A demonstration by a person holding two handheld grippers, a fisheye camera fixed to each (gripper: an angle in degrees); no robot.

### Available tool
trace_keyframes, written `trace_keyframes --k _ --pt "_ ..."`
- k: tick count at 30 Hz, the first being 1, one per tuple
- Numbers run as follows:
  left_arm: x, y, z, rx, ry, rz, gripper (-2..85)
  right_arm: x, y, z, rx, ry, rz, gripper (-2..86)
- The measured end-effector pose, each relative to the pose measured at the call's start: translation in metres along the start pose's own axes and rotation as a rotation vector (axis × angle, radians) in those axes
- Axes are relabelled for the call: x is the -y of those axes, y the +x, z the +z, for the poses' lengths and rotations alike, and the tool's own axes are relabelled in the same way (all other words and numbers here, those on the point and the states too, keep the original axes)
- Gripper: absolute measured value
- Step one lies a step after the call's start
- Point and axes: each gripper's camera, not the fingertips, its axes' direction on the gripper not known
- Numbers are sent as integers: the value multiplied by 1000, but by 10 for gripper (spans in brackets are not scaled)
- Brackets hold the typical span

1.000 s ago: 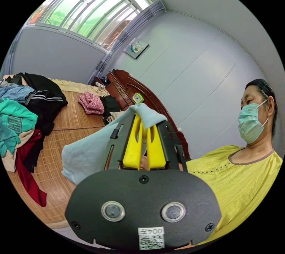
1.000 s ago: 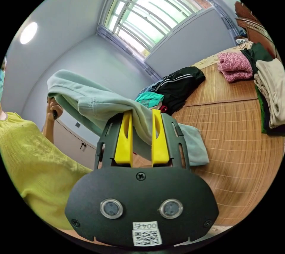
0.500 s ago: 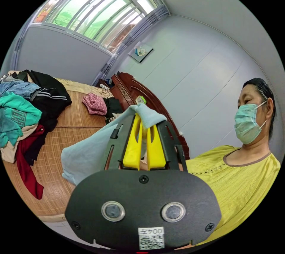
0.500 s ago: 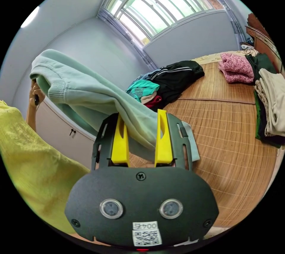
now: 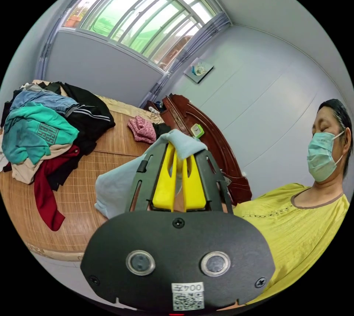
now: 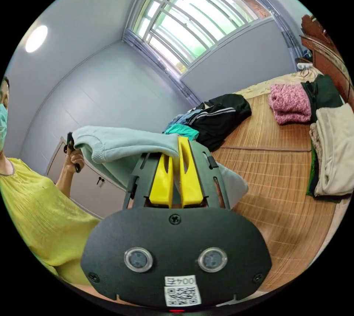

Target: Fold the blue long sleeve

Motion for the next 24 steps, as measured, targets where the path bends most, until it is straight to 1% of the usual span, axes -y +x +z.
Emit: trace_keyframes --k 6,14,18,24 --pt "3 -6 7 48 -15 28 3 49 -39 -34 -82 58 -84 0" --pt "11 -17 27 16 -30 83 2 70 -109 -58 -317 66 -160 -3" --pt "8 -9 35 102 -55 167 1 67 -134 -61 -399 60 -189 -3" --pt "-11 -6 41 -4 -89 156 1 44 -170 -70 -463 79 -202 -6"
